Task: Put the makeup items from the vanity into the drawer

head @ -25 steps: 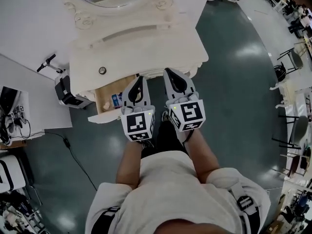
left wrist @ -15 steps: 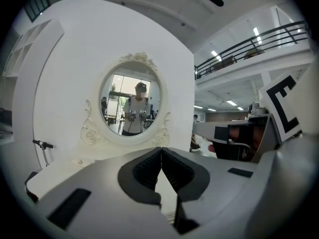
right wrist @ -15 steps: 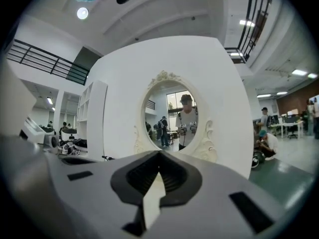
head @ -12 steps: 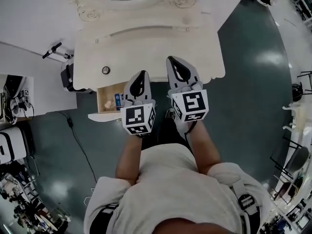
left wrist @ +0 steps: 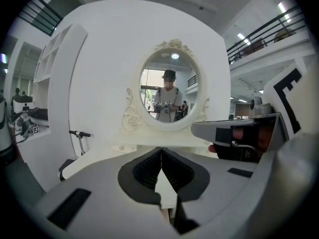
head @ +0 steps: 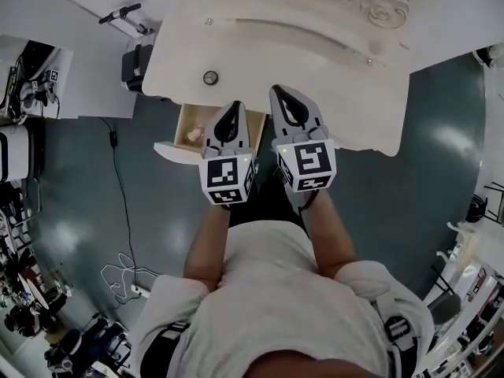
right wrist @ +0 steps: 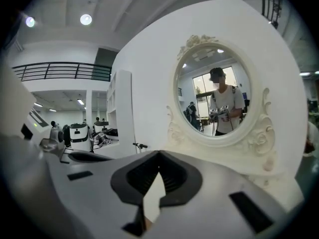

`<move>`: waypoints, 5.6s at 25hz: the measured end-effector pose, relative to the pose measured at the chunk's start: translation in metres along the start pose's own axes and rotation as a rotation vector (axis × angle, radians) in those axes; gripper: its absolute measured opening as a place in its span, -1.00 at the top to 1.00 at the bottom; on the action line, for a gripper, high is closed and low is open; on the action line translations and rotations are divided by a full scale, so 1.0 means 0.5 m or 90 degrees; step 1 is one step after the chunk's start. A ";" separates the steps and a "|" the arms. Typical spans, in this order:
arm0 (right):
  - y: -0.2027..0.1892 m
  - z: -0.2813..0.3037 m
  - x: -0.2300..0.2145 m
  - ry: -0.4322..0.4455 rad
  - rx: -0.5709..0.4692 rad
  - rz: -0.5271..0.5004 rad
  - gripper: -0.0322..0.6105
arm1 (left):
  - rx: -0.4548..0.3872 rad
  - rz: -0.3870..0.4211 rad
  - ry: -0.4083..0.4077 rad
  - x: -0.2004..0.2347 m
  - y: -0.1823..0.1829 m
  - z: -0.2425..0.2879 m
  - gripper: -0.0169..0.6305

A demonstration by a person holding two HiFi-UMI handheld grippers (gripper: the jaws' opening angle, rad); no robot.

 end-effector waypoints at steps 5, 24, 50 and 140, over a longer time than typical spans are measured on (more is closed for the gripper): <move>-0.002 0.071 0.056 0.034 0.034 -0.021 0.86 | 0.012 -0.030 0.021 0.076 -0.006 0.008 0.93; -0.087 0.263 0.175 0.093 0.187 -0.090 0.86 | 0.124 0.000 0.041 0.315 -0.129 0.077 0.93; -0.167 0.242 0.131 -0.125 0.239 0.086 0.86 | 0.385 0.249 -0.160 0.360 -0.237 0.306 0.31; -0.484 -0.056 0.057 -0.241 0.307 0.235 0.86 | 0.600 0.459 -0.396 0.075 -0.595 0.202 0.31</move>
Point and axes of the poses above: the fingertips, and each gripper's own axes: z forward along the fingers, x to its left, y out of its top, the point moved 7 cm from there along -z, backward along the fingers, and after that the axes turned 4 degrees about x, right-handed, at the moved point
